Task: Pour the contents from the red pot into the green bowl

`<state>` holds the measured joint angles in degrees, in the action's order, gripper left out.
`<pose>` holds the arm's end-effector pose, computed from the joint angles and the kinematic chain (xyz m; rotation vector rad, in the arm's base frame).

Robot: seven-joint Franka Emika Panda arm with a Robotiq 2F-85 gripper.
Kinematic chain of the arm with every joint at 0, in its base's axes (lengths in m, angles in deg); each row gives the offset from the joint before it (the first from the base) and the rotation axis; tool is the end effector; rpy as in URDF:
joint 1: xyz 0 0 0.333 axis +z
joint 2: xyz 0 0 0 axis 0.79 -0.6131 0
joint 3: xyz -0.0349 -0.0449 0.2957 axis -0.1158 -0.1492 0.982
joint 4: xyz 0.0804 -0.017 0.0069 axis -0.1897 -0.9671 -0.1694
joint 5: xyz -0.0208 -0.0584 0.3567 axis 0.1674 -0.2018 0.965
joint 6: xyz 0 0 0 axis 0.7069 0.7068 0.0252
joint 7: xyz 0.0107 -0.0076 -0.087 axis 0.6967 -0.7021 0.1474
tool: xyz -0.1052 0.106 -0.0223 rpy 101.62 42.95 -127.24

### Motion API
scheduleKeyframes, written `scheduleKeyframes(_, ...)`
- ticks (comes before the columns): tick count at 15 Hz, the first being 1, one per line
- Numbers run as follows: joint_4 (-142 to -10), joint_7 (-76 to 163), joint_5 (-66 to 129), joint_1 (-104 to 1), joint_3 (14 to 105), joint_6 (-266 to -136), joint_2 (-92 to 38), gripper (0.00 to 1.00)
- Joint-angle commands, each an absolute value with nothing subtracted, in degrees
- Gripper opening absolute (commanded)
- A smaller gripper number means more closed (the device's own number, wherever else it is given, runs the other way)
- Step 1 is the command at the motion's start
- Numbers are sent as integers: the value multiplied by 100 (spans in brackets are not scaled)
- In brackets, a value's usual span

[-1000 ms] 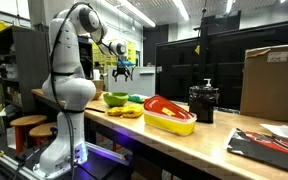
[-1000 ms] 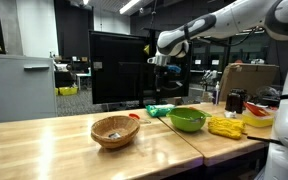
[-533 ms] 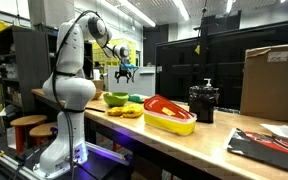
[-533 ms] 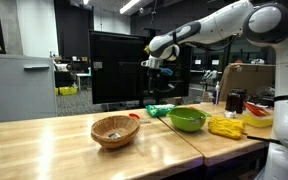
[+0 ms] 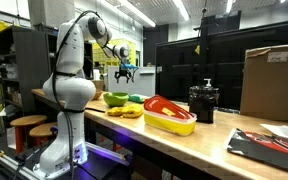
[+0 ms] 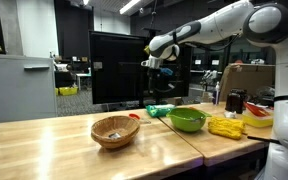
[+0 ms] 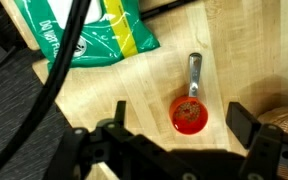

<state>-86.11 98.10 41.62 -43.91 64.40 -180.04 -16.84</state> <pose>0.5657 0.1018 0.4473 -2.6936 -1.4521 -0.1865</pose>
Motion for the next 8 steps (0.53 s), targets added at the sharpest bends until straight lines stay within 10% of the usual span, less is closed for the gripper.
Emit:
scheduleKeyframes(1, -8796, 9897, 4250, -4622, 6668, -18093, -1682, 100)
scheduleKeyframes(8, -9010, 9898, 4679, -4789, 6846, -18135, -1868, 100)
